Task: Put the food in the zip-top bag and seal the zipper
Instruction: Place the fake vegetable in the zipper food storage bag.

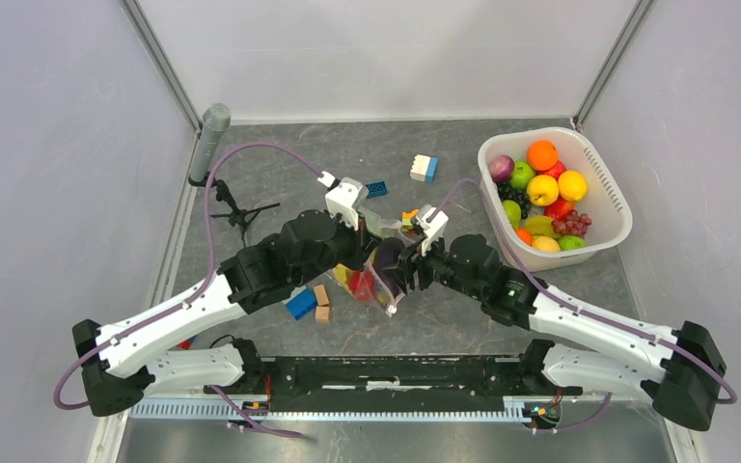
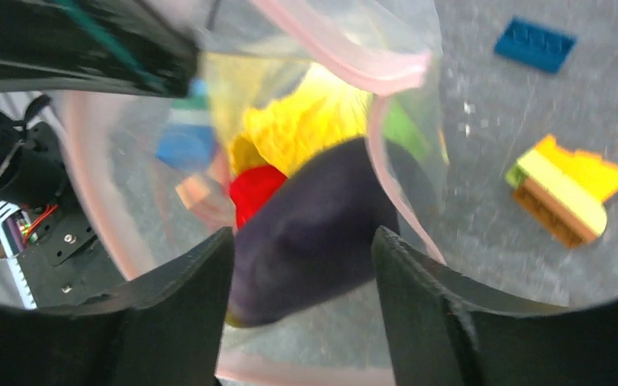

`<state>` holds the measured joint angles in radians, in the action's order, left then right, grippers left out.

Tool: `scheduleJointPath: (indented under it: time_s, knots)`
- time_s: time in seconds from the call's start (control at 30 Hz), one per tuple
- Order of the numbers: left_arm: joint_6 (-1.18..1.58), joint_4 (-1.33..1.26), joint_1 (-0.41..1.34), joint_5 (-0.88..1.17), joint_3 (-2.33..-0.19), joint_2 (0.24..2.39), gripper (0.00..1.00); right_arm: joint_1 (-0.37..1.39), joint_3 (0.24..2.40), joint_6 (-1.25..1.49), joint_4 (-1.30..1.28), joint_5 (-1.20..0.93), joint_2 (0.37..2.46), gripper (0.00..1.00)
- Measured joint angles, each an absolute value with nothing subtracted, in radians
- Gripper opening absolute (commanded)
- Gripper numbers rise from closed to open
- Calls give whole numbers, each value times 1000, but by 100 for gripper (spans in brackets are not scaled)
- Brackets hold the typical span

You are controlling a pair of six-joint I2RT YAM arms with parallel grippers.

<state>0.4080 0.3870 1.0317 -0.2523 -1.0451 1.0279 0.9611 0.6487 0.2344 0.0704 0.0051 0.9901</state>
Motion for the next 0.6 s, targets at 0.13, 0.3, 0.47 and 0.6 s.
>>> scheduleJointPath:
  time_s: [0.13, 0.3, 0.47, 0.6]
  knots:
    - [408, 385, 1032, -250, -1041, 1045, 2, 962, 646, 323, 5, 86, 1026, 89]
    - [408, 378, 1032, -233, -1040, 1059, 2, 962, 583, 441, 55, 162, 1021, 94]
    - [409, 368, 1032, -226, -1031, 1060, 2, 962, 568, 490, 150, 128, 1092, 81]
    - [413, 365, 1032, -222, -1020, 1060, 2, 962, 568, 495, 200, 78, 1149, 69]
